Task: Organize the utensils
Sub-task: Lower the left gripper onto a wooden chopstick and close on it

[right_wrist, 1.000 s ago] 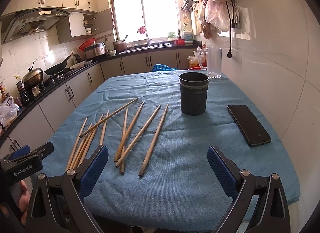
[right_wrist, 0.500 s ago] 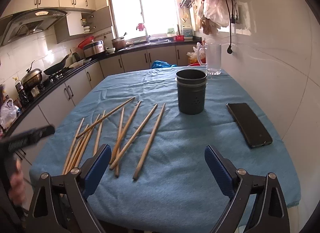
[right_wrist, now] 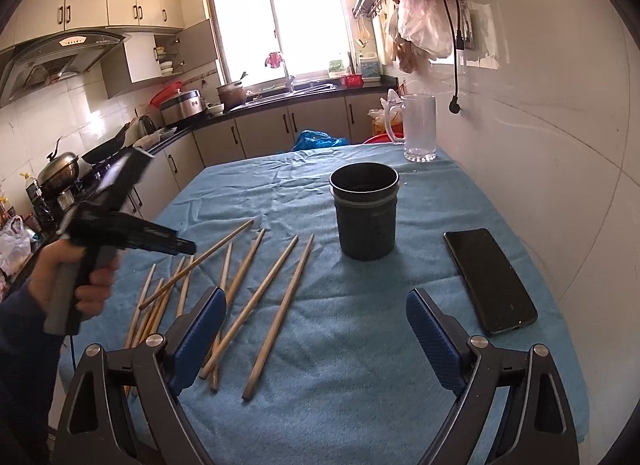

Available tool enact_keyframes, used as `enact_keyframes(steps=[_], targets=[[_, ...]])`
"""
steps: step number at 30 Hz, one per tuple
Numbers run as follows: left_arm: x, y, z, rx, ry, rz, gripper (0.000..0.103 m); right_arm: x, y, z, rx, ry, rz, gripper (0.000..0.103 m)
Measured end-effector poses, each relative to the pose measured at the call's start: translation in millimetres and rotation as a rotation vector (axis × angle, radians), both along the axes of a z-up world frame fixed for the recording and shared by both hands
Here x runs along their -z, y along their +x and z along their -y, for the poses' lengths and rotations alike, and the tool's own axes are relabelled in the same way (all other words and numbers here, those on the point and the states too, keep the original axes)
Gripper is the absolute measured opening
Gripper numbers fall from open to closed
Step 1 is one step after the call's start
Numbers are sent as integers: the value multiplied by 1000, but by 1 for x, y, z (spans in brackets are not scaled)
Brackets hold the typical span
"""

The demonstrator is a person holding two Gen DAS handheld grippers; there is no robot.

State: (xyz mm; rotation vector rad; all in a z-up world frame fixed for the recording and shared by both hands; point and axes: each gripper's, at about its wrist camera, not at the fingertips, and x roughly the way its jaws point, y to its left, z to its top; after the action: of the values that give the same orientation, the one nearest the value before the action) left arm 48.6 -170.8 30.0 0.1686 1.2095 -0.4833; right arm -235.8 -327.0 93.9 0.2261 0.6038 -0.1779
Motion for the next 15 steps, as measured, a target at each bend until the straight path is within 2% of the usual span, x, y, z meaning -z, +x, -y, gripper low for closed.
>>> enact_keyframes(steps=[5,8,11,15], targets=[[12,19,13,-5,47,-2,31,8,8,2,-11,12,-18,94],[16,27,22,6,60,-7,25,15,14,1,-19,17,-34,94],[22,33,32,5,80,-17,12,20,19,1,-20,24,-45,94],[24,35,42,-30,108,22,8,24,24,5,-10,37,-60,94]])
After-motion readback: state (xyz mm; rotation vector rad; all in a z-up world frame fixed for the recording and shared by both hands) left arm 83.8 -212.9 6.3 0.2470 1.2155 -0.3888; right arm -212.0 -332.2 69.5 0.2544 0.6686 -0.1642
